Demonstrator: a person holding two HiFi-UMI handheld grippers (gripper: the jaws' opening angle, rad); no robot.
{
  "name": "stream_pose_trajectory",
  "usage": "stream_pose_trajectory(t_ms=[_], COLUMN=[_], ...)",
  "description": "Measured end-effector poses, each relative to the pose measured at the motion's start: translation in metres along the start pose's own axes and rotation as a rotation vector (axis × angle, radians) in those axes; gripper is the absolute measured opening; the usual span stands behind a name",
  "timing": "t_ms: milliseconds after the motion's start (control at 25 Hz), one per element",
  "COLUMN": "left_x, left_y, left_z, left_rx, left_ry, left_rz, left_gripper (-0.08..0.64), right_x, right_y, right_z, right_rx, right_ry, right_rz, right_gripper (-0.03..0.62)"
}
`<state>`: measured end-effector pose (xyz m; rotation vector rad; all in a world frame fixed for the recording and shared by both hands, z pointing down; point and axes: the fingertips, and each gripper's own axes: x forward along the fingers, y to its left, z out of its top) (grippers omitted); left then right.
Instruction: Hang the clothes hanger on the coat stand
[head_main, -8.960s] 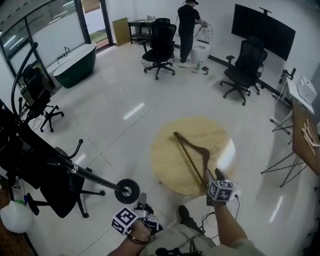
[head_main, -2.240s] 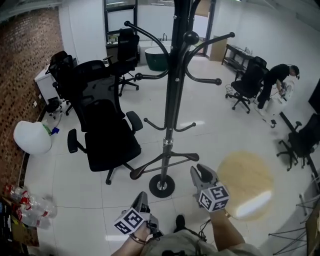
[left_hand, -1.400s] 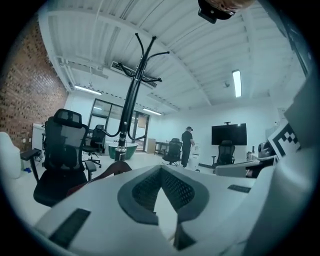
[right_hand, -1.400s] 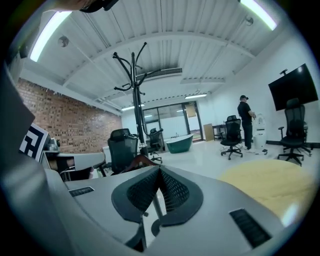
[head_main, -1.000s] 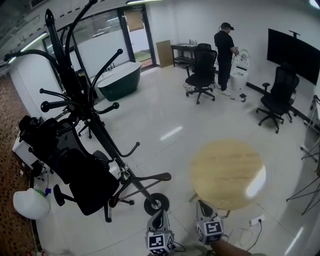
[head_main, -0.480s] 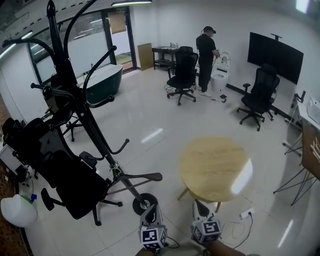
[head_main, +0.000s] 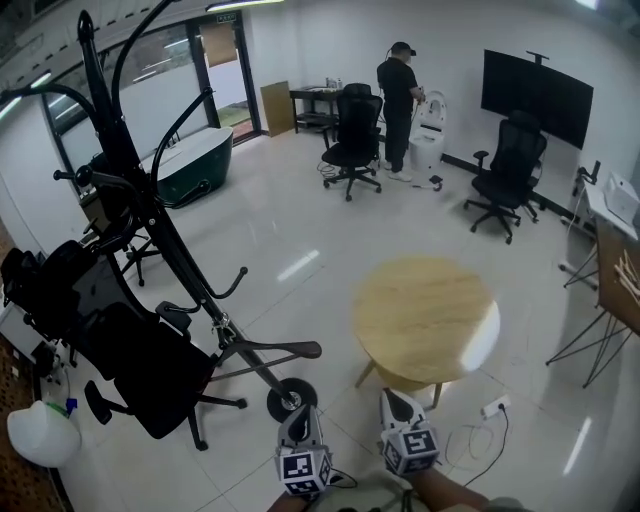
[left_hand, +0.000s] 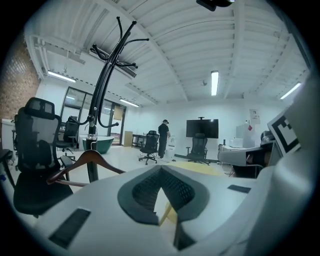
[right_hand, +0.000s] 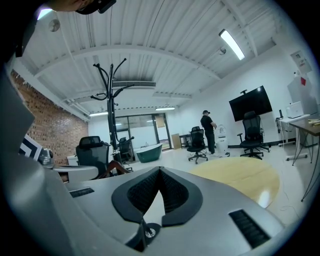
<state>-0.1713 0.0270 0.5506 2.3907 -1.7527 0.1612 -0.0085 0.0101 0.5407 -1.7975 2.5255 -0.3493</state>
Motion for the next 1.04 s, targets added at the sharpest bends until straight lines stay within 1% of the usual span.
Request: stream_pose_trajectory(t_ms=[120,240,600,1040], left_x=[-0.007,-0.009,-0.011,-0.010], left_y=[-0.018,-0.039,-0.039,-0.043], left_z=[0.004,0.002,-0.005,0.002], left_rx=[0.005,0.011,0.018,0.033], left_ry=[-0.007,-0.003,0.004,-0.010], left_rz=[-0.006,-0.022,-0.029,-0.031], left_gripper=[0.017,0.017,0.017,0.017], right_x=[-0.015,-0.029,-0.032,-0.035], right_y=[-0.005,-0.018,-0.019,-0.025], right_z=[0.001,0.002,-0.001,0.006], right_rx=[-0.001,0.006,0.018,0.014], right_ry=[0.016,0.013,0.006,-0.003], right_rz=[0.013,0.008,-0.006,-0.015], right_gripper=[0.003,0.003,0.003,0.003])
